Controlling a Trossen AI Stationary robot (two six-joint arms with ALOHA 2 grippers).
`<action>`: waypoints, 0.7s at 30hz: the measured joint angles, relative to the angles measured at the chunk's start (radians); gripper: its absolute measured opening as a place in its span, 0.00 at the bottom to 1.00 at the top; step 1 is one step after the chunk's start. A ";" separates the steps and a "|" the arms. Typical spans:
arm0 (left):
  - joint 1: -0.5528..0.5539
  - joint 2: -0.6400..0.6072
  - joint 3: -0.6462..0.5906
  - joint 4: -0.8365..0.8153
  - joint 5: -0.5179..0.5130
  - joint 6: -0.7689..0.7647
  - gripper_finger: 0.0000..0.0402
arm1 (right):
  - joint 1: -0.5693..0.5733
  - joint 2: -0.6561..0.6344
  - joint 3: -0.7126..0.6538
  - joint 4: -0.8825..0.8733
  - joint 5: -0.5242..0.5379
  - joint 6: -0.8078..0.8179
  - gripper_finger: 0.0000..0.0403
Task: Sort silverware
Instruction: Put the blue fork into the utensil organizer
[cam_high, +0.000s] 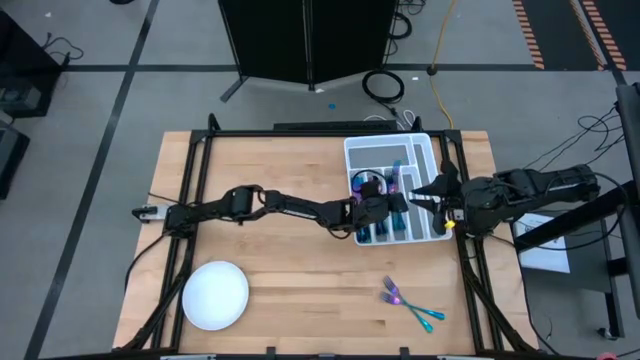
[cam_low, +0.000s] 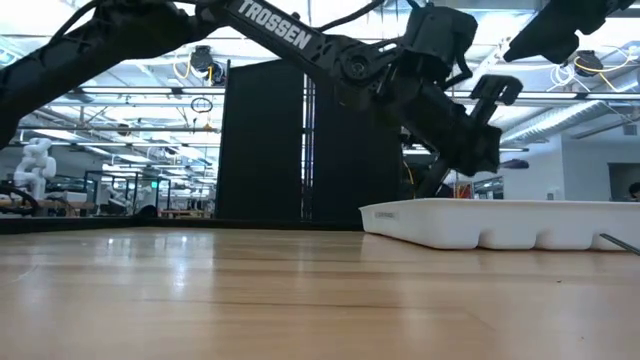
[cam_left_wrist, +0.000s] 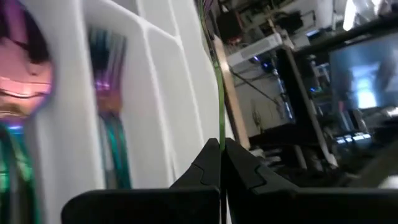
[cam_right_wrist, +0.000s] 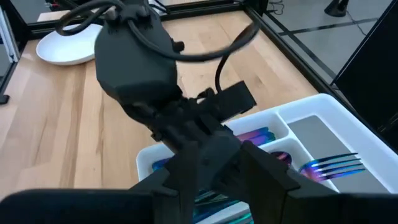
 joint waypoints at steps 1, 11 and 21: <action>0.000 0.001 0.000 -0.008 -0.010 -0.009 0.00 | 0.000 0.004 0.000 0.008 0.000 -0.005 0.26; 0.016 0.039 0.001 -0.045 -0.045 -0.045 0.00 | 0.000 0.061 0.000 0.078 -0.005 -0.033 0.26; 0.011 0.051 0.001 -0.009 -0.056 0.005 0.05 | 0.000 0.102 0.000 0.085 -0.016 -0.036 0.26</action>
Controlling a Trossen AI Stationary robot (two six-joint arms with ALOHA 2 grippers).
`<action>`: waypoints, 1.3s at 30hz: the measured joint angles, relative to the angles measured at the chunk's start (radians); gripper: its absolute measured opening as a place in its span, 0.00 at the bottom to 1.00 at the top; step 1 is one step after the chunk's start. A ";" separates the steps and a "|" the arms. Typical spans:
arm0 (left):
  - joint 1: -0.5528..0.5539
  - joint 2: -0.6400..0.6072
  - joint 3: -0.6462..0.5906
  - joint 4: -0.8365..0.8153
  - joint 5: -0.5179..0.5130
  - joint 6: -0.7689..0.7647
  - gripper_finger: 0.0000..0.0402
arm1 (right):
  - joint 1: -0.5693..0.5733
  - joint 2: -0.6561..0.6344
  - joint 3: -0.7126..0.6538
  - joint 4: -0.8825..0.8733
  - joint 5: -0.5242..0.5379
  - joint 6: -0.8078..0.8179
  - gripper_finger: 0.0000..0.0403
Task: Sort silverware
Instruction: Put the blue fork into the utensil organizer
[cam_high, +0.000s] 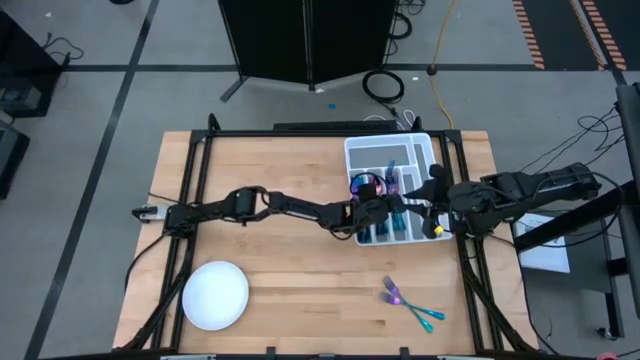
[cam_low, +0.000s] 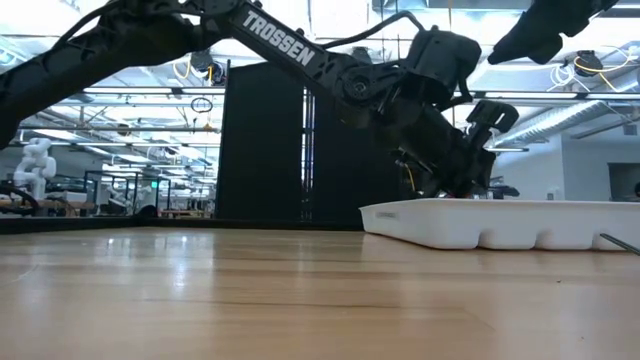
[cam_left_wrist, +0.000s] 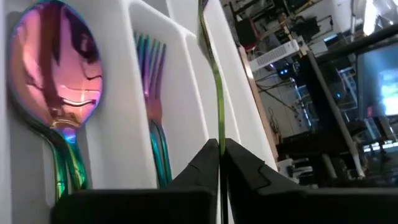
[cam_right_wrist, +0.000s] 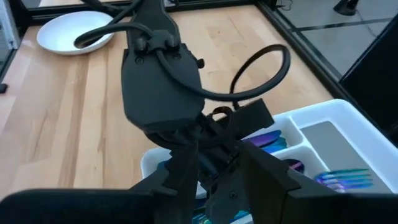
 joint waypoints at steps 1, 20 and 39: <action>-0.001 0.001 -0.001 0.018 0.000 0.017 0.07 | 0.000 0.002 0.000 0.000 -0.010 -0.001 0.26; 0.000 0.004 -0.001 0.037 0.018 0.025 0.23 | 0.000 0.006 0.000 -0.004 -0.016 0.002 0.26; 0.003 0.002 -0.001 0.038 0.035 0.157 0.23 | 0.000 0.006 0.000 -0.004 -0.016 0.004 0.26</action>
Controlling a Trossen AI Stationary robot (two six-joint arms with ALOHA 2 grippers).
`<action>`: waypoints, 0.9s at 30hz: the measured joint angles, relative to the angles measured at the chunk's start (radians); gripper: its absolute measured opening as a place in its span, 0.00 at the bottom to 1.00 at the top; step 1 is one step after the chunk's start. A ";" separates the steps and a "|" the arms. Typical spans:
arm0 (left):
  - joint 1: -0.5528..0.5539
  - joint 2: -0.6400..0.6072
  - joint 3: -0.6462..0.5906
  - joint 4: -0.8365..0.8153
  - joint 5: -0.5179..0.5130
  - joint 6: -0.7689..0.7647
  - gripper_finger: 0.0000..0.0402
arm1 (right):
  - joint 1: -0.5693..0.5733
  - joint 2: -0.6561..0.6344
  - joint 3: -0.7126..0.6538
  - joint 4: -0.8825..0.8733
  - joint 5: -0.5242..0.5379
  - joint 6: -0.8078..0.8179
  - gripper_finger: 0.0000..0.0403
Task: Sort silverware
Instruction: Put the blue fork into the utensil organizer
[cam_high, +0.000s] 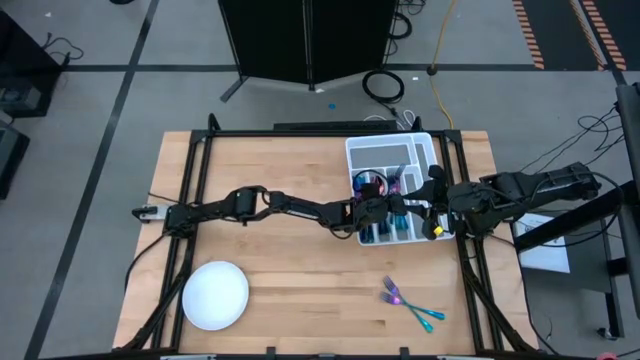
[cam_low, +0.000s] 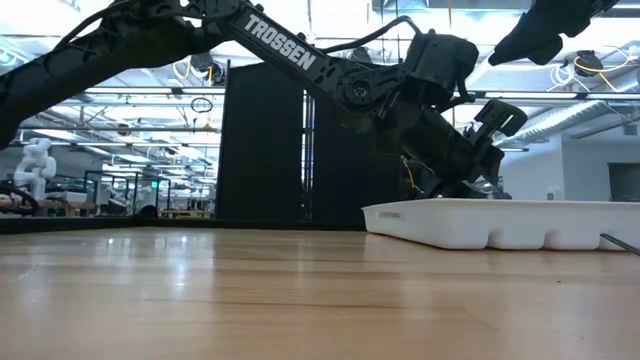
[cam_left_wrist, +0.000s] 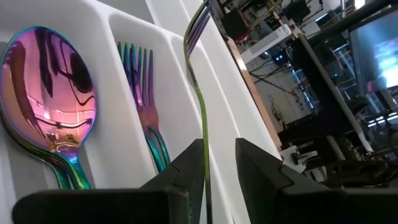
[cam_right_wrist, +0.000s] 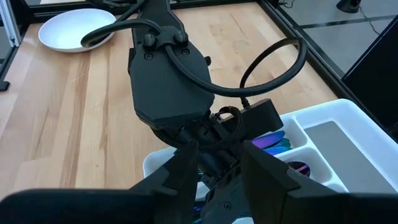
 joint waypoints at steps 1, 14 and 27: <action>0.000 0.000 0.000 0.000 0.000 -0.001 0.23 | 0.000 0.000 0.000 0.000 0.000 0.000 0.26; 0.014 -0.002 0.000 -0.003 0.030 -0.125 0.22 | 0.000 0.000 0.000 0.000 -0.028 0.009 0.26; 0.019 -0.004 0.000 0.021 0.058 -0.104 0.22 | 0.000 0.000 0.000 -0.010 -0.053 0.050 0.26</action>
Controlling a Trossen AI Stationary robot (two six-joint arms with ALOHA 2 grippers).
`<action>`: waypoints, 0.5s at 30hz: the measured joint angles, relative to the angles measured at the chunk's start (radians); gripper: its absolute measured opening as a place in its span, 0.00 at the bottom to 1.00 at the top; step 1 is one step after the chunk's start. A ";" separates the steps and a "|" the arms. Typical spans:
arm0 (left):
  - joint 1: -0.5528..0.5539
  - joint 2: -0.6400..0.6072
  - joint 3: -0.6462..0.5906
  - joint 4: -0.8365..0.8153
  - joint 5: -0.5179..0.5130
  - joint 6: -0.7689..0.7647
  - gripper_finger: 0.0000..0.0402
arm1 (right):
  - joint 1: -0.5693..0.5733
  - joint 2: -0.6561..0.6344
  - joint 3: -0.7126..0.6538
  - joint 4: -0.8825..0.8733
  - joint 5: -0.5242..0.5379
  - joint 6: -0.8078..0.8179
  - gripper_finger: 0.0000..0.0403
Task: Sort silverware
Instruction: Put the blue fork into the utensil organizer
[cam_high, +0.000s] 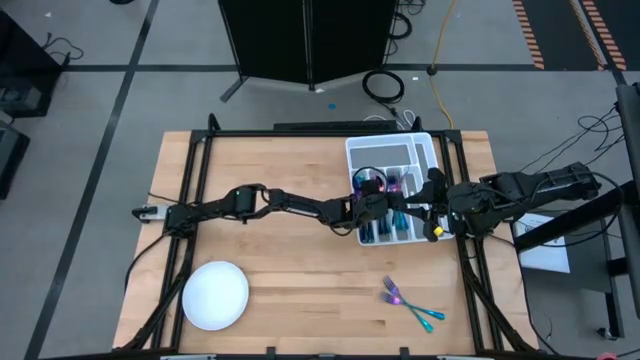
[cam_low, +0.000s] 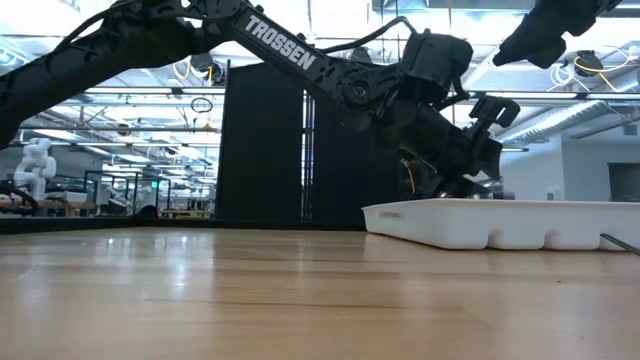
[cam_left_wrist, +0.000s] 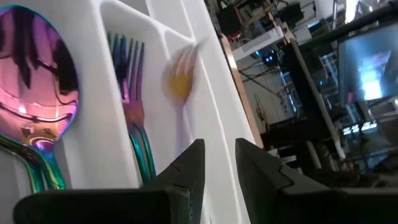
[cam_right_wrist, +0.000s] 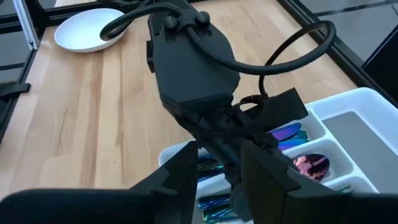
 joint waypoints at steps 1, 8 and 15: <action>0.001 0.000 0.000 -0.002 0.003 0.015 0.22 | 0.000 0.000 0.000 0.000 0.000 0.006 0.26; 0.015 0.001 0.001 -0.023 0.021 0.048 0.22 | 0.000 0.000 0.000 -0.001 -0.034 0.028 0.26; 0.027 -0.026 0.000 0.002 0.059 0.213 0.22 | 0.000 0.000 0.000 -0.050 -0.049 0.100 0.26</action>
